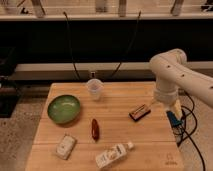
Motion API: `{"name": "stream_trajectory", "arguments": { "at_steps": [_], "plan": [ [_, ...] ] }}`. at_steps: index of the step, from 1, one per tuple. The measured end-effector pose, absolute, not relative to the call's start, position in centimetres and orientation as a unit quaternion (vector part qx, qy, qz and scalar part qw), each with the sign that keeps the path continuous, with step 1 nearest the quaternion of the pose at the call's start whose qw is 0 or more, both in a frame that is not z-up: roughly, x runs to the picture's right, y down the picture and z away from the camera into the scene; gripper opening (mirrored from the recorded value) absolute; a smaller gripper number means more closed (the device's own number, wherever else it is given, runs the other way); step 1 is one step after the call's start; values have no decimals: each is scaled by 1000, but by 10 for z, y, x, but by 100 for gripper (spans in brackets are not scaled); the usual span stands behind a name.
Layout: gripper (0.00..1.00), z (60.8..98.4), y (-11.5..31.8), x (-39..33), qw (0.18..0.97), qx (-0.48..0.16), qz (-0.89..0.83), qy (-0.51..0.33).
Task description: Move the arm in a circular motion
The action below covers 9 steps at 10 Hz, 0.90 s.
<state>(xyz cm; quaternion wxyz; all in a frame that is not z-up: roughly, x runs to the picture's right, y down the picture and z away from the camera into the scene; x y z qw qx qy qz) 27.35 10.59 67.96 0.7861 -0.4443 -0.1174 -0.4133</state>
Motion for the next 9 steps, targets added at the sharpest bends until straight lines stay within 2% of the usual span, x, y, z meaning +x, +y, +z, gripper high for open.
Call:
{"name": "stream_trajectory", "arguments": {
  "at_steps": [4, 9],
  "plan": [
    [80, 711, 88, 238, 776, -456, -421, -115],
    [80, 724, 93, 186, 756, -459, -449, -127]
  ]
}}
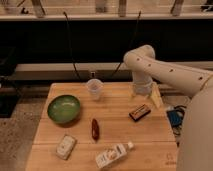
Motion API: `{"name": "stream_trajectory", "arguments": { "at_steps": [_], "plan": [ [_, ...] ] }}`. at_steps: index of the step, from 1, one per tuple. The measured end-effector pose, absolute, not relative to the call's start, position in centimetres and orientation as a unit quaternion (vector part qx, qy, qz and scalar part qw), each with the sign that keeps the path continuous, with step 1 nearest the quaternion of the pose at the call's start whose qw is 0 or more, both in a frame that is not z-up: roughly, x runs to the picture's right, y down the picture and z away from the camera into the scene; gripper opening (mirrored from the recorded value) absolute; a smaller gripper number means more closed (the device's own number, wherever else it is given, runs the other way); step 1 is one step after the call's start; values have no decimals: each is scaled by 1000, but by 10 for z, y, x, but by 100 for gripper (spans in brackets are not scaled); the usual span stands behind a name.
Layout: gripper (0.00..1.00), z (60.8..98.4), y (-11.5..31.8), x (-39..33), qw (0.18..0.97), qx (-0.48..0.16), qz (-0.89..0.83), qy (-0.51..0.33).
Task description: Move the arm in a circular motion
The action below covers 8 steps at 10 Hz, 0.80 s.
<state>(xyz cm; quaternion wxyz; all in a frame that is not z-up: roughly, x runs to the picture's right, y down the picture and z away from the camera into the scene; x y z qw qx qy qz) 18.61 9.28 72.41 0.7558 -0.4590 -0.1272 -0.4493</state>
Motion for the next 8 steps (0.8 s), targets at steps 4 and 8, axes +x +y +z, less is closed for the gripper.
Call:
{"name": "stream_trajectory", "arguments": {
  "at_steps": [4, 8],
  "plan": [
    [80, 714, 106, 151, 737, -455, -477, -149],
    [80, 685, 128, 121, 717, -445, -504, -184]
  ]
}}
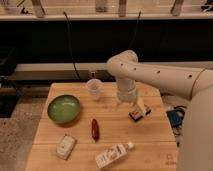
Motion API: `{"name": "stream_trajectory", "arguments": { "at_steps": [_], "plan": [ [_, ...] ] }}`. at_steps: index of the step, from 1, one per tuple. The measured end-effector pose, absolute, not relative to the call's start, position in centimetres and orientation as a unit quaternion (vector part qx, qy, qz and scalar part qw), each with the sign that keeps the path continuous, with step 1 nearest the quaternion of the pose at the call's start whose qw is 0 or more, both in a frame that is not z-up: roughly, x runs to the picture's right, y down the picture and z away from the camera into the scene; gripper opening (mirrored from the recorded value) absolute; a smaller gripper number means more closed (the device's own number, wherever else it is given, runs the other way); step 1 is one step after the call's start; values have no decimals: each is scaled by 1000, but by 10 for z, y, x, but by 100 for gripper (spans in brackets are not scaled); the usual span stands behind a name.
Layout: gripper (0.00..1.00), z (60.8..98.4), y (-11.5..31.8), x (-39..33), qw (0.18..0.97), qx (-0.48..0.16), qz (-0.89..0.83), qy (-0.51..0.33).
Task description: Move the arm in a circular motion
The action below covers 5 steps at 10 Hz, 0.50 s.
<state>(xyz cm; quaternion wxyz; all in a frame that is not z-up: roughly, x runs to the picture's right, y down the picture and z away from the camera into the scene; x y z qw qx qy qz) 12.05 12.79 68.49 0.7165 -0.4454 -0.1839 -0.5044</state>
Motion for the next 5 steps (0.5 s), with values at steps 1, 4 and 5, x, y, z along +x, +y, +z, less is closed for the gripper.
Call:
{"name": "stream_trajectory", "arguments": {
  "at_steps": [1, 4, 5],
  "plan": [
    [80, 677, 134, 118, 714, -444, -507, -192],
    [80, 645, 152, 129, 718, -436, -497, -217],
    [80, 633, 161, 138, 720, -436, -495, -215]
  ]
}}
